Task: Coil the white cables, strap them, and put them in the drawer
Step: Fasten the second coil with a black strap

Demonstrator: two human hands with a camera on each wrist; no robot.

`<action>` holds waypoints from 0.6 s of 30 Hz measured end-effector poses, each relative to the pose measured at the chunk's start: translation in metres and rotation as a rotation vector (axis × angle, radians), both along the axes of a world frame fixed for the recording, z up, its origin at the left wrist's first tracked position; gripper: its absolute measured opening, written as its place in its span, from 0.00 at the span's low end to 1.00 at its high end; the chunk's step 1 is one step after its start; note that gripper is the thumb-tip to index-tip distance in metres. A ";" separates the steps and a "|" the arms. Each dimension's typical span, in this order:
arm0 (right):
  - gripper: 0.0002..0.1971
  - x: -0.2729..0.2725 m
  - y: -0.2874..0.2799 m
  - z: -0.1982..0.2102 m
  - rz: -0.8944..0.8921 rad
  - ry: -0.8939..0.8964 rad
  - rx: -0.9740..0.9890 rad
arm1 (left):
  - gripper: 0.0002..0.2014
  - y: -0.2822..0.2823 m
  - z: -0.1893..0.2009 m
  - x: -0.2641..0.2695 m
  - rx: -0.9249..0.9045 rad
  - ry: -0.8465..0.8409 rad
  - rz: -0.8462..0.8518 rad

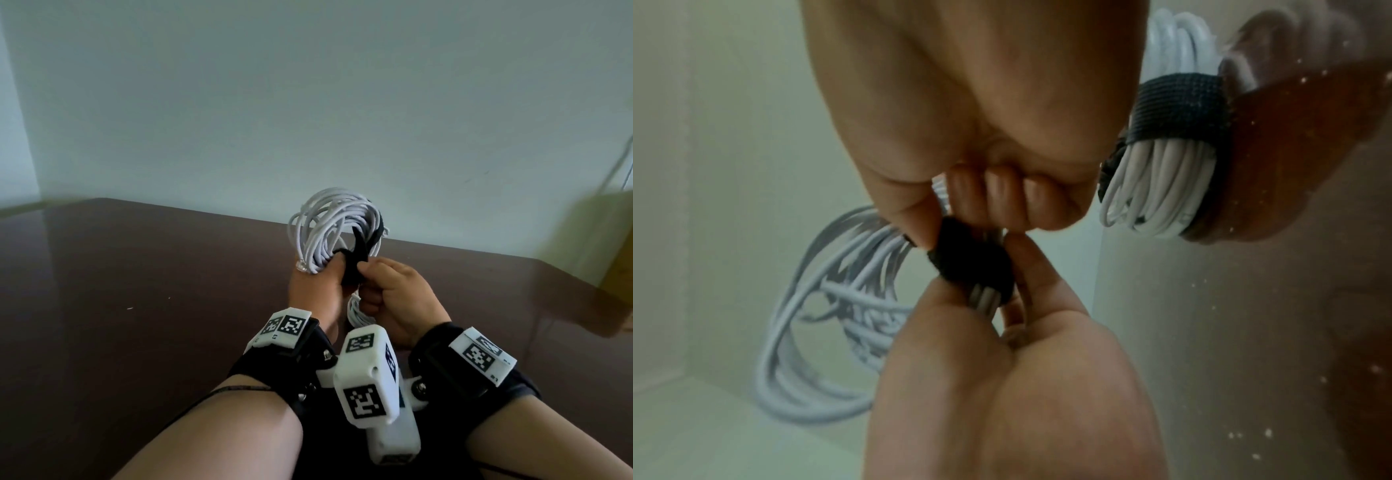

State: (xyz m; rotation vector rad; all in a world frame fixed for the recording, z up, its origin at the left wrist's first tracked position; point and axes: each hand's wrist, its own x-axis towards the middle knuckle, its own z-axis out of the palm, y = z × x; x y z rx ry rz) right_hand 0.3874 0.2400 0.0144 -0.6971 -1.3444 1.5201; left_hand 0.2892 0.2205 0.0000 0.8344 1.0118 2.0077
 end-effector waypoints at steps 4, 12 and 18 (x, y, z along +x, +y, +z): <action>0.18 0.004 -0.001 0.001 0.117 0.137 -0.099 | 0.06 0.001 0.002 0.000 0.074 0.012 -0.048; 0.18 -0.002 -0.012 0.000 -0.122 -0.023 -0.005 | 0.07 0.000 0.001 0.002 -0.003 0.137 0.026; 0.12 -0.001 -0.015 -0.001 -0.151 -0.054 0.034 | 0.06 0.002 0.002 0.004 -0.064 0.284 0.140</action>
